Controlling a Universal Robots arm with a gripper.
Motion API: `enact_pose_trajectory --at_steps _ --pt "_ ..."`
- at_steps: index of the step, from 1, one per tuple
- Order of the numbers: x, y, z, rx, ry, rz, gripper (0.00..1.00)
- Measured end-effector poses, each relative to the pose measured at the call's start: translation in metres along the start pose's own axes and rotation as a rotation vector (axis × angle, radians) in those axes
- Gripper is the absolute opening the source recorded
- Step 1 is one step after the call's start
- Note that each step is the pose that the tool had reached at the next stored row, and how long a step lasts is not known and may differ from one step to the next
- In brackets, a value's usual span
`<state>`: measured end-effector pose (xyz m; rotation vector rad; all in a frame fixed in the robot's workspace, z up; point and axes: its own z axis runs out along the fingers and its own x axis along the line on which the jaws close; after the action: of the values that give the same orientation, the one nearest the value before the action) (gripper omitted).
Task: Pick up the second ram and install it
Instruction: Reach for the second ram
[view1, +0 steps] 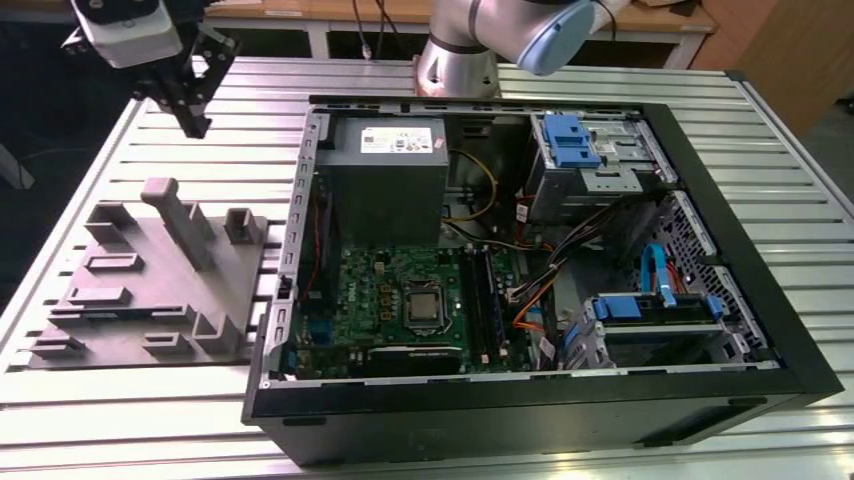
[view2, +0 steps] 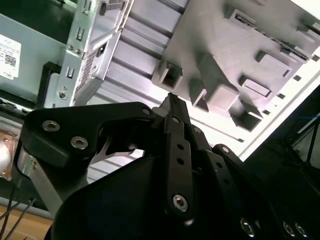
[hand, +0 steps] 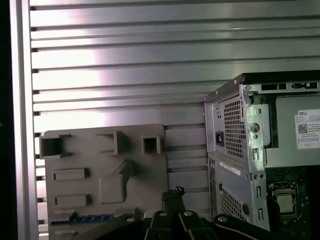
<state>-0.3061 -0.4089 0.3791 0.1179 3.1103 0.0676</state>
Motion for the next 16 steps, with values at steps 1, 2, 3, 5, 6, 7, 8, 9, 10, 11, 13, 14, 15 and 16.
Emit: enact_pose_trajectory --at_steps 1,2,3,5,6,7,8,9,10,11,13,14,15,16 --pt "0.0027 -0.001 0.0005 0.0 0.0 0.0 0.1" --pt "0.0056 -0.0019 0.0013 -0.0001 -0.0002 0.0 0.1" --pt "0.0084 -0.0028 0.0019 -0.0001 -0.0001 0.0 0.1" --pt "0.0137 -0.0047 0.0029 0.0 0.0 0.0 0.1" --pt "0.0162 -0.0057 0.0035 0.0 -0.0001 0.0 0.1" --pt "0.0187 -0.0066 0.0042 -0.0001 -0.0001 0.0 0.1" --pt "0.0212 -0.0075 0.005 -0.0001 -0.0002 0.0 0.1" --pt "0.0236 -0.0084 0.0057 -0.0001 -0.0001 0.0 0.1" --pt "0.026 -0.0094 0.0064 0.0 -0.0001 0.0 0.1" --pt "0.0283 -0.0104 0.007 0.0 0.0 0.0 0.1" --pt "0.0328 -0.0128 0.0084 -0.0001 -0.0001 0.0 0.1" --pt "0.035 -0.014 0.009 -0.0001 -0.0001 0.0 0.1" --pt "0.0371 -0.0151 0.0097 -0.0001 -0.0001 0.0 0.1" --pt "0.0393 -0.0162 0.0105 0.0 0.0 0.0 0.1"
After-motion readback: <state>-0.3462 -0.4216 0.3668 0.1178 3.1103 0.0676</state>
